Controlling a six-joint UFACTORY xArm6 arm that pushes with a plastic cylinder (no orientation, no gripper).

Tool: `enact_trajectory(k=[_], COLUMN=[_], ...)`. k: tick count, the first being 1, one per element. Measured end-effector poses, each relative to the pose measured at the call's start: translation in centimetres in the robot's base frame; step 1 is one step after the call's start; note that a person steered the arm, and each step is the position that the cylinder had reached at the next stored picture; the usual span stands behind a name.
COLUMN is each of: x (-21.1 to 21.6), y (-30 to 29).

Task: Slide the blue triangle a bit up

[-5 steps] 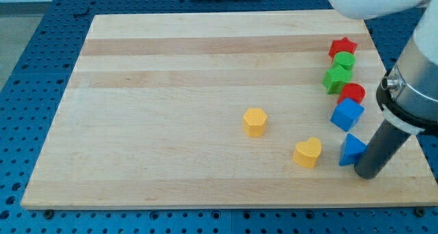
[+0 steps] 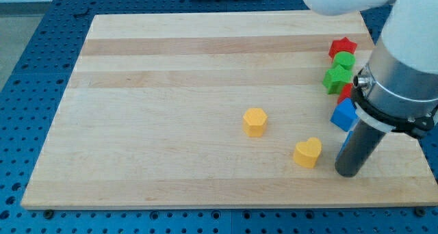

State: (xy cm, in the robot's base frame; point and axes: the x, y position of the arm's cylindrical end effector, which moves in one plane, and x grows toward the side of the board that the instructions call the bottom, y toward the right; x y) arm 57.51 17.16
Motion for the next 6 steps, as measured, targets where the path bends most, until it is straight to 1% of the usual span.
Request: enact_trajectory(k=[4,5,6], x=[-3.7,-3.2,0.6], y=[0.0,1.1,1.2])
